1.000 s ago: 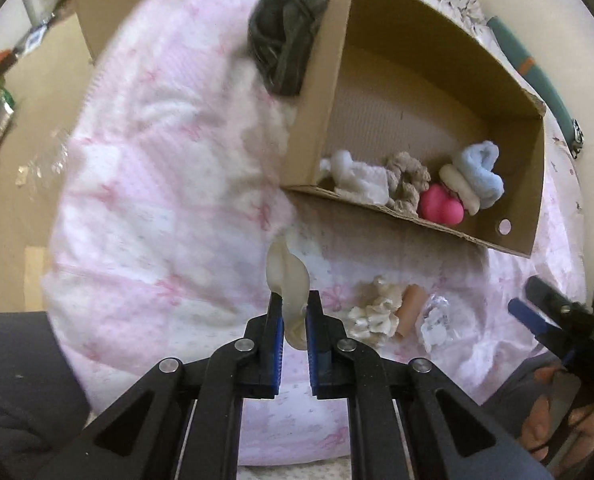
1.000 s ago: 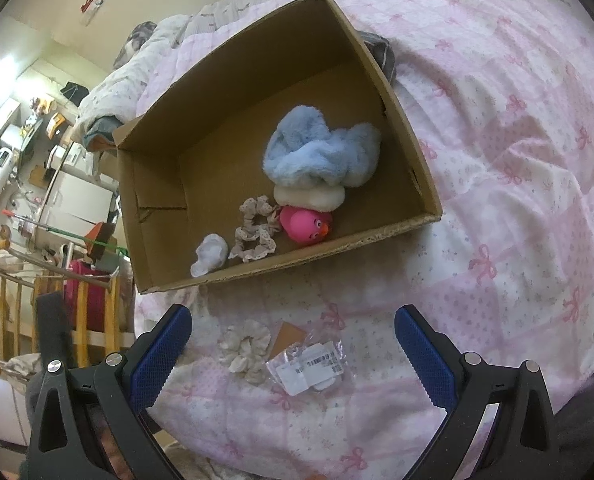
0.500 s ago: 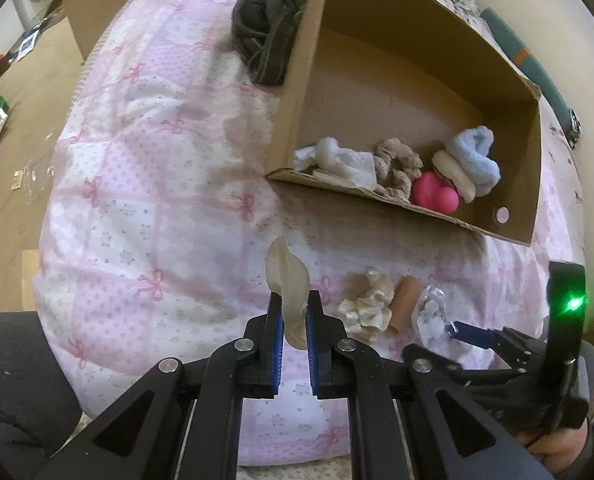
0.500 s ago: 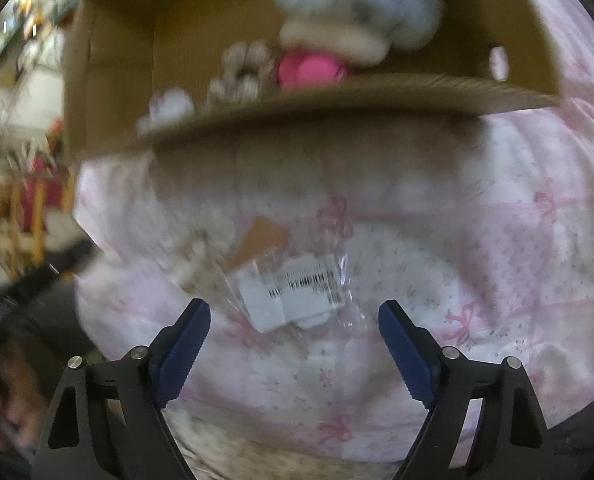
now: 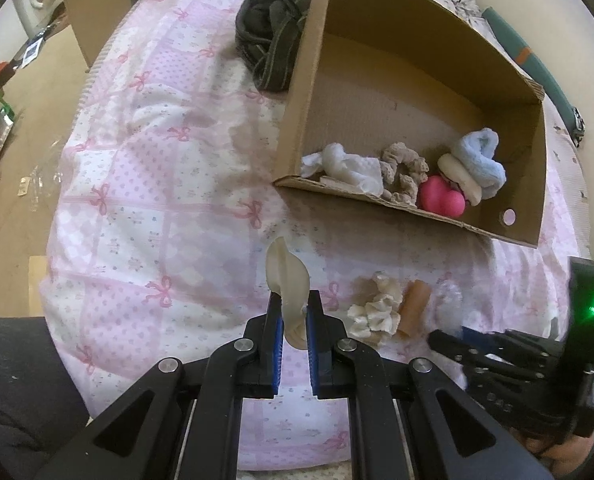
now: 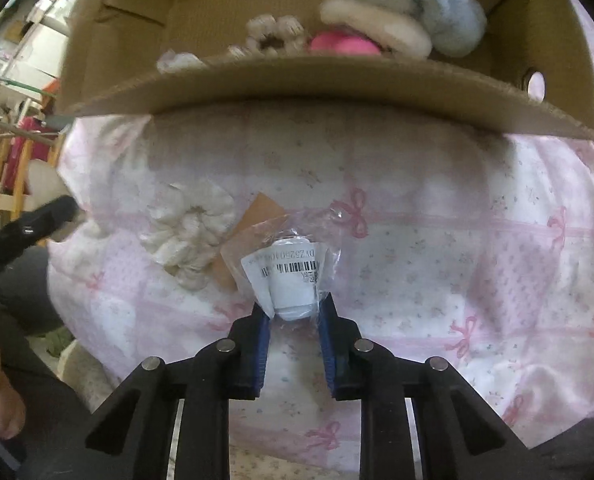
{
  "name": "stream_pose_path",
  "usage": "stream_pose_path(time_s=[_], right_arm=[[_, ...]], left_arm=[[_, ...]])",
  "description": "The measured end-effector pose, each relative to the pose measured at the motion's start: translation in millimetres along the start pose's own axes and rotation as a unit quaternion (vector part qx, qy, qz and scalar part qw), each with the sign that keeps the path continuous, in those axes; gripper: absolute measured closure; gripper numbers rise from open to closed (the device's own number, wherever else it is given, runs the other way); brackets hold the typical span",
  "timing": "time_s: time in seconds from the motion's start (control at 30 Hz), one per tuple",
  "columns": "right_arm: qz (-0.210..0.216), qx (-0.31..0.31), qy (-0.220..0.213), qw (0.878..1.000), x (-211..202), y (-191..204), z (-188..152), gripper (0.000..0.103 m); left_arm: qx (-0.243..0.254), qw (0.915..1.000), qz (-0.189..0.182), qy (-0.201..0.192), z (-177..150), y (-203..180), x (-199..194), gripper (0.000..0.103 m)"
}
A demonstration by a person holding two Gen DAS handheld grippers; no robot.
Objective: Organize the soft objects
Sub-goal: 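Carry the foam piece and plastic bag over the box with both tools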
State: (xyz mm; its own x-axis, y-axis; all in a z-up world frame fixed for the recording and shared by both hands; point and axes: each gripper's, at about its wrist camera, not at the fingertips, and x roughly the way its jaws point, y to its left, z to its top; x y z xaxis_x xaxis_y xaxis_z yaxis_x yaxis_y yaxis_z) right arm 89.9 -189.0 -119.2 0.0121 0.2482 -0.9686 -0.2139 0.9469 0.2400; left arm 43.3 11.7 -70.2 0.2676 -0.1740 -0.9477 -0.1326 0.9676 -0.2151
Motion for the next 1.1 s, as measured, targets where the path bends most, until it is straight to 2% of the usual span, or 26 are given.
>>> stream_pose_path(time_s=[0.2, 0.63, 0.73, 0.93, 1.1], right_arm=[[0.007, -0.003, -0.048, 0.999, -23.2, 9.5, -10.9, 0.079], [0.028, 0.009, -0.070, 0.997, -45.0, -4.6, -10.4, 0.079], [0.032, 0.010, -0.075, 0.997, -47.7, -4.6, -9.8, 0.079], [0.070, 0.003, -0.178, 0.981, -103.2, -5.7, -9.6, 0.079], [0.094, 0.011, -0.228, 0.969, -140.7, -14.6, -2.3, 0.079]], left_arm=[[0.002, 0.9999, 0.015, -0.007, -0.6, 2.7, -0.9, 0.093], [0.011, 0.9988, 0.044, -0.018, -0.7, 3.7, 2.0, 0.093], [0.010, 0.9982, 0.041, -0.042, 0.8, 2.6, -12.1, 0.093], [0.037, 0.9951, 0.031, -0.086, 18.1, -17.0, -46.9, 0.093], [0.071, 0.9889, 0.020, -0.129, 39.4, -37.8, -79.4, 0.093]])
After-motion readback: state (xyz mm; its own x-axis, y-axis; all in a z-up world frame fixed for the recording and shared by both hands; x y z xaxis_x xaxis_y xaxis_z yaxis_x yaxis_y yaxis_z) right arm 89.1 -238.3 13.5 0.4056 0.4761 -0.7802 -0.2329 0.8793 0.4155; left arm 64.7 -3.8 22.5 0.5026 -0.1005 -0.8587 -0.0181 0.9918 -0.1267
